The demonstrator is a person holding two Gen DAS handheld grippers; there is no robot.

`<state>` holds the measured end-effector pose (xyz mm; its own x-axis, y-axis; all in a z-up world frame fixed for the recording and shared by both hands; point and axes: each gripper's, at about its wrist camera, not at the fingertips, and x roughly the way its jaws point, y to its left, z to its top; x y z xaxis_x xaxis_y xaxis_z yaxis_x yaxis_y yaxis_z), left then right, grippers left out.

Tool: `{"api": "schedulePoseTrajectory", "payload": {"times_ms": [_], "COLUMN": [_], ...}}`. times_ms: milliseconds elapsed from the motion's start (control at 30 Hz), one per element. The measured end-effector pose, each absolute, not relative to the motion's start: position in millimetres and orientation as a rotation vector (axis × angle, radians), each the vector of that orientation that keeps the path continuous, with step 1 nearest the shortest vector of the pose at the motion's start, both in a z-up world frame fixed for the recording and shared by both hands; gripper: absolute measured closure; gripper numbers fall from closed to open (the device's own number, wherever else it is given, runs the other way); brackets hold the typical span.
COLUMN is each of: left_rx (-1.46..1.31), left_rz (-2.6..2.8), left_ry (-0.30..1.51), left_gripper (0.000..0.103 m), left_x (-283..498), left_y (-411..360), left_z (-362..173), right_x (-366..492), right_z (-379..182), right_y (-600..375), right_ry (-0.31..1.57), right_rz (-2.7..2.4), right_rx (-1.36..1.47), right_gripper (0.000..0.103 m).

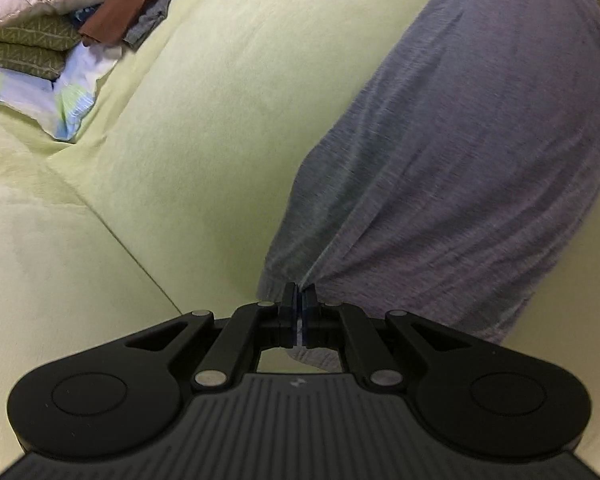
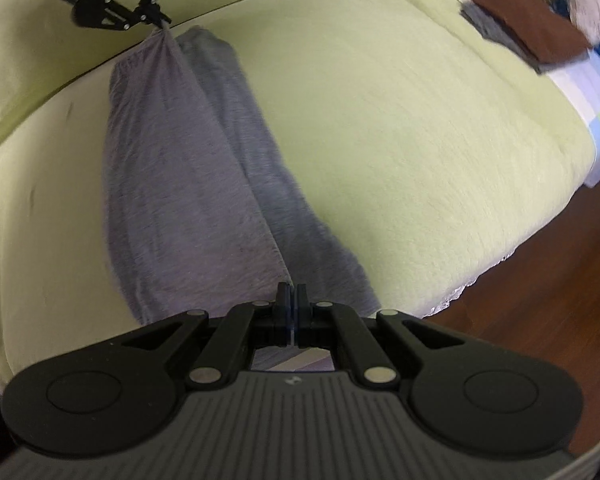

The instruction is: Fold clothes

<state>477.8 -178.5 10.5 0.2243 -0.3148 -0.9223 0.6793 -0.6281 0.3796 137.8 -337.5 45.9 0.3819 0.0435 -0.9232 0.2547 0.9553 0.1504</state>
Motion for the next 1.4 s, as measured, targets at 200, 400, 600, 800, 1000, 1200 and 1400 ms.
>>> {"api": "schedulePoseTrajectory", "payload": {"times_ms": [200, 400, 600, 800, 1000, 1200, 1400], "left_rx": [1.692, 1.676, 1.663, 1.632, 1.631, 1.548, 1.458], "left_rz": [-1.519, -1.491, -1.460, -1.434, -1.400, -1.326, -1.217], "left_ry": [0.363, 0.385, 0.404, 0.436, 0.433, 0.467, 0.515], "left_gripper": [0.103, 0.103, 0.103, 0.102, 0.085, 0.043, 0.040], "left_x": [479.6, 483.9, 485.7, 487.1, 486.7, 500.0, 511.6], "left_y": [-187.6, -195.2, -202.2, -209.5, -209.4, -201.9, -169.7], "left_z": [6.4, 4.2, -5.5, -13.8, -22.9, -10.7, 17.7], "right_x": [134.6, 128.6, 118.4, 116.0, 110.2, 112.5, 110.3], "right_z": [35.8, 30.0, 17.1, 4.7, -1.2, -2.2, 19.8], "right_y": [-356.4, -360.1, -360.0, -349.2, -344.0, -340.6, -335.7], "right_ry": [1.176, 1.192, 1.203, 1.223, 1.227, 1.228, 1.211], "right_rz": [-0.158, -0.168, -0.202, -0.193, -0.199, -0.207, -0.250], "right_rx": [0.339, 0.359, 0.425, 0.458, 0.483, 0.484, 0.424], "right_gripper": [0.103, 0.103, 0.103, 0.103, 0.103, 0.099, 0.084]}}
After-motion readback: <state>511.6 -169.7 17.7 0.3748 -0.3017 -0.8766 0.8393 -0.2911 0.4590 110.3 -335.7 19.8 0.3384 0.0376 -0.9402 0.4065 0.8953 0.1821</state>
